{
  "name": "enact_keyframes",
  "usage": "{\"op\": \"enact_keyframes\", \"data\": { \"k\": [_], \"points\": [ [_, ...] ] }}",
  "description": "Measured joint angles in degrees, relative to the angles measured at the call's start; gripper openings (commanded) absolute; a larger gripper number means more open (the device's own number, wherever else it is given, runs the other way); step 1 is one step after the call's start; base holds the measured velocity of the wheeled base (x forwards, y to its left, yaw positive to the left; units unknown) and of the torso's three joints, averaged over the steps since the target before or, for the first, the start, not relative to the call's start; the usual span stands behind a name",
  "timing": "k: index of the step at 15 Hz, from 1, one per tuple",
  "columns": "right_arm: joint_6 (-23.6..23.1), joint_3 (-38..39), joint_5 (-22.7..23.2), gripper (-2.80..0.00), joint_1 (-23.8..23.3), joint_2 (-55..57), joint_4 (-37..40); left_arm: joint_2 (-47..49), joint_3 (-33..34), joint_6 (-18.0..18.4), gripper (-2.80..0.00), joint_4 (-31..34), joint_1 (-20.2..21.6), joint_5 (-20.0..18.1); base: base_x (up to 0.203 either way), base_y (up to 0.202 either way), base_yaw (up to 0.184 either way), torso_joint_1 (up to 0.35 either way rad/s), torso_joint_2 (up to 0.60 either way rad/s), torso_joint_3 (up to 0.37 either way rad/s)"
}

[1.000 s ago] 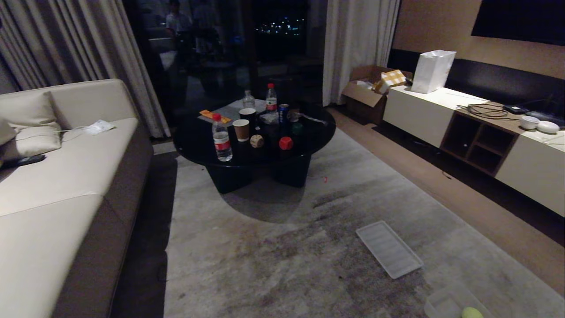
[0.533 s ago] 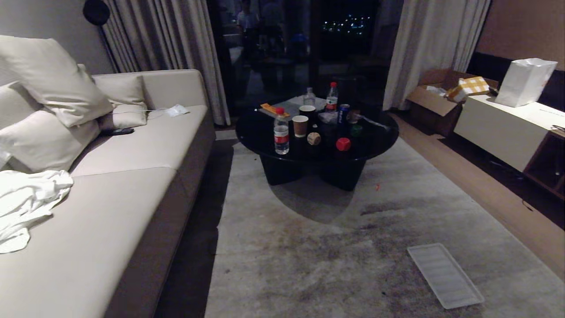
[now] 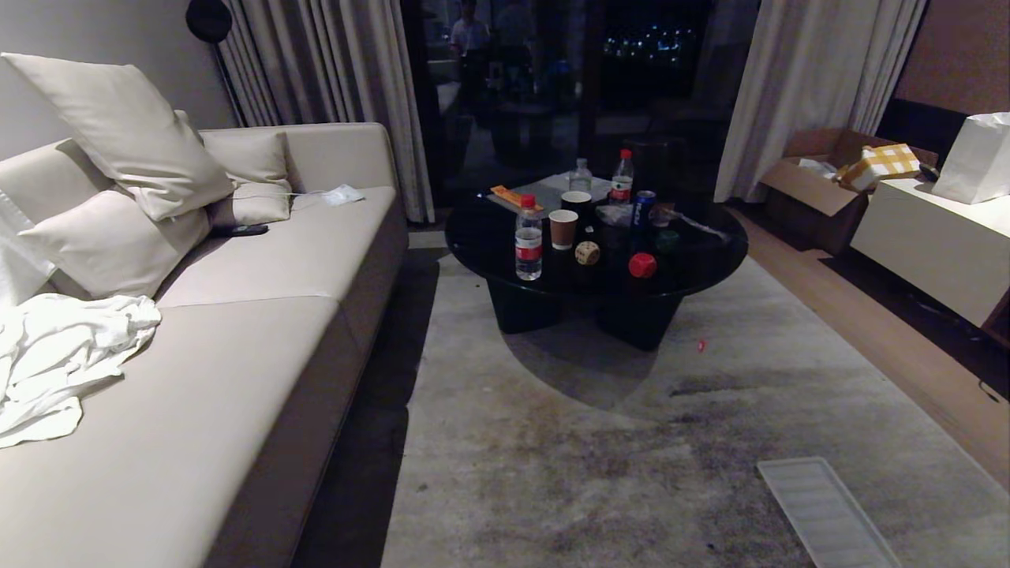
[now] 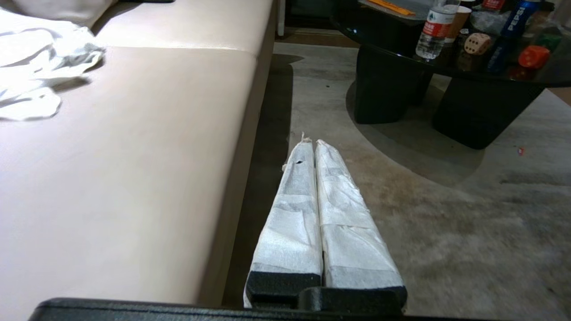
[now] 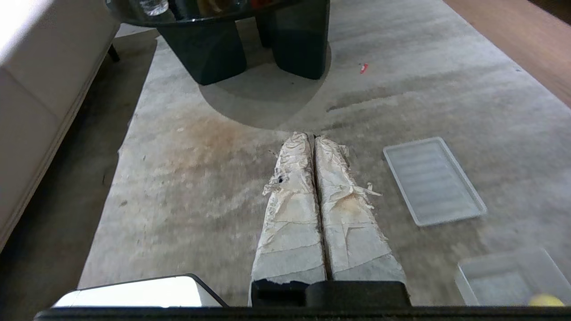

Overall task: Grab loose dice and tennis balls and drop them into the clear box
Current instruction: Pick up toys out of the box

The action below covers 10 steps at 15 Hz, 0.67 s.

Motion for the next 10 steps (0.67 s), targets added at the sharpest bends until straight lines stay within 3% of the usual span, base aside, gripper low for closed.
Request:
{"op": "enact_keyframes", "data": {
  "k": [10],
  "points": [
    [0.0,0.0,0.0,-2.8,0.0,0.0,0.0,0.0,0.0,0.0,-2.8,0.0,0.0,0.0,0.183,0.0,0.0,0.002,0.0,0.001]
  ]
}}
